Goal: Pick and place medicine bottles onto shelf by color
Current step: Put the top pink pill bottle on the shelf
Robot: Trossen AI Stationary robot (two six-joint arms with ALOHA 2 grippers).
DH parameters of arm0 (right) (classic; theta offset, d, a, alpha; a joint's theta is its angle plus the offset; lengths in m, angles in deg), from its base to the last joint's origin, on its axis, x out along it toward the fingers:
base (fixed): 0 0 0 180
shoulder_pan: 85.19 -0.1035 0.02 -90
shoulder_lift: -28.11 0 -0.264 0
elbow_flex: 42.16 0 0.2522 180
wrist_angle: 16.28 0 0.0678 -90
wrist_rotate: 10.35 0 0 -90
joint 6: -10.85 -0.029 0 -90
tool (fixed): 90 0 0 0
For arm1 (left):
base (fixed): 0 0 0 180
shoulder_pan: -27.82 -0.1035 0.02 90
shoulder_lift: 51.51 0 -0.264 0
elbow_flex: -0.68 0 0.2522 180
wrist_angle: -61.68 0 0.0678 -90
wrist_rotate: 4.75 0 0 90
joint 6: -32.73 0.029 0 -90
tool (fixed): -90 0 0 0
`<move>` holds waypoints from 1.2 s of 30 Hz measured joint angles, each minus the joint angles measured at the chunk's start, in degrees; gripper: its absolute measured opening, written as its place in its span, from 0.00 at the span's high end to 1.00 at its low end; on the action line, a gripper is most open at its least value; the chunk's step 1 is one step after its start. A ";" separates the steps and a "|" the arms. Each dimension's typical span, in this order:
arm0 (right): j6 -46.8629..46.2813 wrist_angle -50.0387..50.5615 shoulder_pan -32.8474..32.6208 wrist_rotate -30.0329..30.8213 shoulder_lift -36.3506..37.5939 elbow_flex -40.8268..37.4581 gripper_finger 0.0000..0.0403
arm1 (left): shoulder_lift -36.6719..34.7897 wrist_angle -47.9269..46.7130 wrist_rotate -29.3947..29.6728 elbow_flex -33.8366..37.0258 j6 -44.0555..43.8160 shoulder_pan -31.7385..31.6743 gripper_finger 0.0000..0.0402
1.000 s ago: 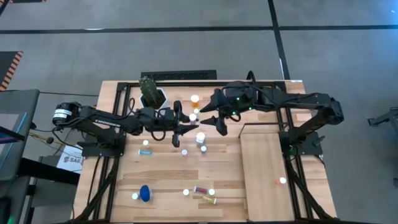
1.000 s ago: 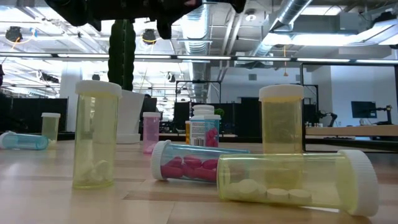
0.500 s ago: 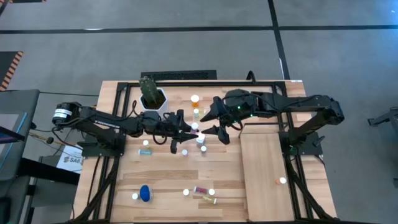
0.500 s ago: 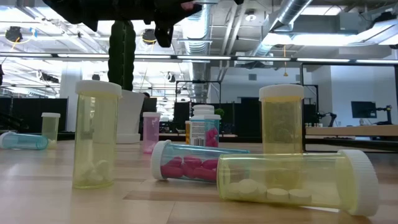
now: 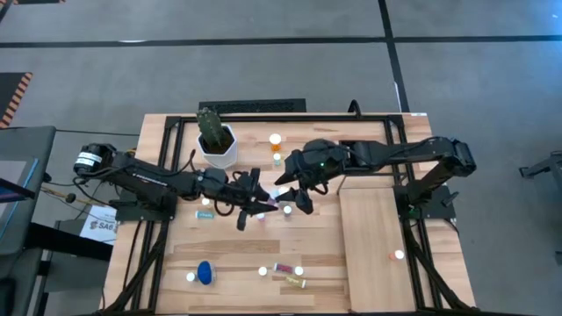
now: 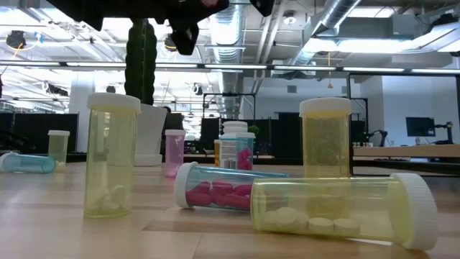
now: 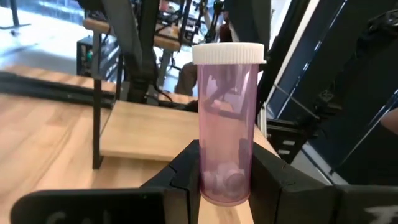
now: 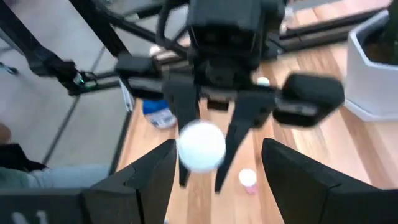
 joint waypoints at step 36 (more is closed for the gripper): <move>-7.13 -2.83 -1.62 -0.90 -4.22 -0.05 0.36 | -0.01 -5.80 -0.35 0.00 -2.68 0.06 0.81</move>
